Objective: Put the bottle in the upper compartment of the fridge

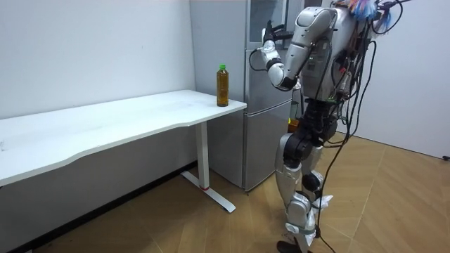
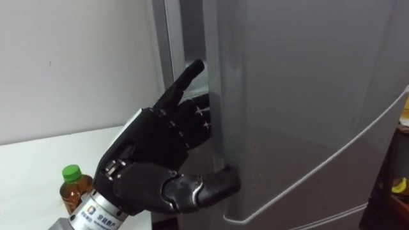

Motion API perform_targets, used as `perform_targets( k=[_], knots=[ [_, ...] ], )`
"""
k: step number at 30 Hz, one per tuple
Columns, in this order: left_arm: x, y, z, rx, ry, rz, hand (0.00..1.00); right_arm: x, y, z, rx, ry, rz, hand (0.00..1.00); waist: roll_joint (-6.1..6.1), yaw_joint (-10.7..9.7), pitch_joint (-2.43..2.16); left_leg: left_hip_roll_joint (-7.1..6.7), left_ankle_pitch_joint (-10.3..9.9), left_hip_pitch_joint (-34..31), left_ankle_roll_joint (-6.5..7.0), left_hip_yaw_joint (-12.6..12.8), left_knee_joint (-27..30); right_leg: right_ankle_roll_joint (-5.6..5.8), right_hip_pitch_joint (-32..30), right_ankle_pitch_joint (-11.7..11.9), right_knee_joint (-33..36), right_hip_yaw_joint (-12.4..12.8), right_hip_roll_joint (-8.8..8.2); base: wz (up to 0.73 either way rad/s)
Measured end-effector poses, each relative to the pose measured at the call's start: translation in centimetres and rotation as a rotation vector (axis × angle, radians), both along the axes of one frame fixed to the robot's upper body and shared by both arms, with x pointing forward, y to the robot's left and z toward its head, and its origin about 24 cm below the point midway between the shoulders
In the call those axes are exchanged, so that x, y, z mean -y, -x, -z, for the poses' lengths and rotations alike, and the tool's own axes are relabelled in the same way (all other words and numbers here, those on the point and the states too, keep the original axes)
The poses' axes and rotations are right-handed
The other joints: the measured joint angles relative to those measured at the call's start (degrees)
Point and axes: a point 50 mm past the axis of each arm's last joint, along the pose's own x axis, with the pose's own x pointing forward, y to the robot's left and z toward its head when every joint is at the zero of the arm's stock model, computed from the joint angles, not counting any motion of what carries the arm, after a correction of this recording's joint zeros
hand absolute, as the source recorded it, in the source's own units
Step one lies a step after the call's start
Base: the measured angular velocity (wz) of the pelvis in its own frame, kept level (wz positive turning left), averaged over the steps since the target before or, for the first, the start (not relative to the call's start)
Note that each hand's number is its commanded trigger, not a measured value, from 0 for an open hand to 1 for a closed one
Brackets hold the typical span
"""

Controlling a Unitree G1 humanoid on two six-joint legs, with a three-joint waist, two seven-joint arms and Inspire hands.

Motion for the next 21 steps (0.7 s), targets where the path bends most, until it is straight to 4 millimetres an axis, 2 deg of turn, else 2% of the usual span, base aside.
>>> perform_targets(
  k=[4, 6, 9, 11, 13, 16, 21],
  knots=[
    [0.8, 0.3, 0.0, 0.001, 0.024, 0.097, 0.0, 0.0, -0.2, -0.1, 0.01, -0.007, 0.0, 0.0, 0.59, -0.93, -0.33, 0.0, -0.12, -0.33, 0.16, 1.99, -0.31, 0.11, -0.8, 0.59, 0.08, 1.54, 0.18, -0.24],
    [1.3, 0.4, -0.1, 0.007, 0.022, 0.135, 0.0, 0.0, -0.3, -0.1, 0.012, -0.011, 0.005, 0.0, 0.73, -1.26, -0.29, 0.02, -0.12, -0.26, 0.17, 2.7, -0.33, 0.12, -0.95, 0.78, 0.01, 2.28, 0.31, -0.23],
    [2.2, 0.6, -0.2, 0.026, 0.007, 0.197, 0.0, 0.1, -0.7, -0.2, 0.023, -0.013, 0.011, 0.0, 1.02, -2.77, -0.15, 0.0, -0.14, -0.05, 0.2, 3.32, -0.48, 0.17, -1.07, 0.86, 0.03, 2.98, 0.43, -0.13],
    [2.7, 0.7, -0.1, 0.029, -0.004, 0.23, 0.0, 0.3, -0.7, -0.2, 0.023, -0.006, 0.017, 0.0, 1.74, -3.29, -0.35, 0.05, -0.14, 0.0, 0.19, 4.02, -0.85, 0.06, -1.5, 1.05, 0.06, 3.22, 0.53, -0.21],
    [3.3, 0.9, -0.2, 0.038, -0.024, 0.275, 0.0, 0.4, -0.8, -0.3, 0.026, -0.007, 0.025, 0.0, 2.44, -4.53, -0.07, 0.12, -0.14, -0.03, 0.18, 4.36, -0.93, -0.03, -1.78, 1.11, 0.23, 3.53, 0.63, -0.11],
    [3.9, 1.1, 0.0, 0.036, -0.052, 0.323, 0.0, 0.4, -1.0, -0.3, 0.033, -0.011, 0.038, 0.0, 2.51, -5.56, -0.02, 0.47, -0.21, 0.05, -0.02, 5.28, -0.84, -0.28, -2.23, 1.27, 0.15, 4.31, 1.01, -0.15],
    [3.9, 1.1, 0.4, 0.022, -0.088, 0.339, 0.0, 0.5, -1.0, -0.3, 0.035, -0.014, 0.052, 0.0, 2.44, -6.03, 0.03, 0.84, -0.06, -0.07, -0.55, 6.81, -0.78, -0.77, -3.64, 1.17, 0.17, 5.97, 1.73, -0.2]
  ],
)
